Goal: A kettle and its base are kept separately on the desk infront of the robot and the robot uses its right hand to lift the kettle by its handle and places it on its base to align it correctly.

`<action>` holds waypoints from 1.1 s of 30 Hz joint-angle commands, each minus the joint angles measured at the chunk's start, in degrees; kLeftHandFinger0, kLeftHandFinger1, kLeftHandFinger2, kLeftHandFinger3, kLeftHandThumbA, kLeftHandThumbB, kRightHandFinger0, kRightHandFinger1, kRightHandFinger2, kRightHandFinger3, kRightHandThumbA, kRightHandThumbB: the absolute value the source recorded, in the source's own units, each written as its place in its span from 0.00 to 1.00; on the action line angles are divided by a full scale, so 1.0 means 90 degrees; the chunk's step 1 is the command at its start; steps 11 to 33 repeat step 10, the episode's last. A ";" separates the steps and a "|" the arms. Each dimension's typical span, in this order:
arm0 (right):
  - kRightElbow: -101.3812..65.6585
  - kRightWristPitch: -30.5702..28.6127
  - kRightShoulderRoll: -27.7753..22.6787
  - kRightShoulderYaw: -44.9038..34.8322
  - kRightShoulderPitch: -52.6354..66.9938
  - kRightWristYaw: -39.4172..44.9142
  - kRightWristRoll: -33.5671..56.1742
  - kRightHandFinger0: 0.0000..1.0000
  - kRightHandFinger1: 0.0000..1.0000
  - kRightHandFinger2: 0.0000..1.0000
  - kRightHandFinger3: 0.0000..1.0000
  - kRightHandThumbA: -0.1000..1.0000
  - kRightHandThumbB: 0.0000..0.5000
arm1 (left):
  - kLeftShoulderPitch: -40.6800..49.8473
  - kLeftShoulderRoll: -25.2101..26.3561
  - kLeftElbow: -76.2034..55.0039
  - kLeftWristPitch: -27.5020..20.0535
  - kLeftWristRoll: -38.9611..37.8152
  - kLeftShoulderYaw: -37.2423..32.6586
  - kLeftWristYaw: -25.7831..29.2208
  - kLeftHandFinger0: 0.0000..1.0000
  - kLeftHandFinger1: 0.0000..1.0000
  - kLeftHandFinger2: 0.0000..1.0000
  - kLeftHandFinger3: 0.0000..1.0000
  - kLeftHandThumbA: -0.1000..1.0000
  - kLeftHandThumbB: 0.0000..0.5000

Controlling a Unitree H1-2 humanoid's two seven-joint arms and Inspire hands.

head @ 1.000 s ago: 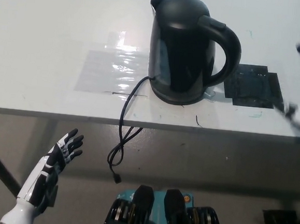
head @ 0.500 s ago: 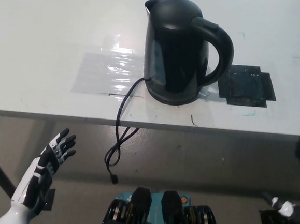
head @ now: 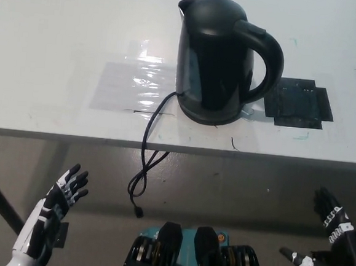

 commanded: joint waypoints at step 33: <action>-0.0012 -0.0342 -0.0146 0.0177 0.0197 -0.0086 -0.0099 1.00 1.00 1.00 1.00 1.00 0.63 | 0.0019 -0.0019 0.0028 -0.0251 -0.0100 -0.0069 -0.0033 1.00 1.00 1.00 1.00 1.00 0.05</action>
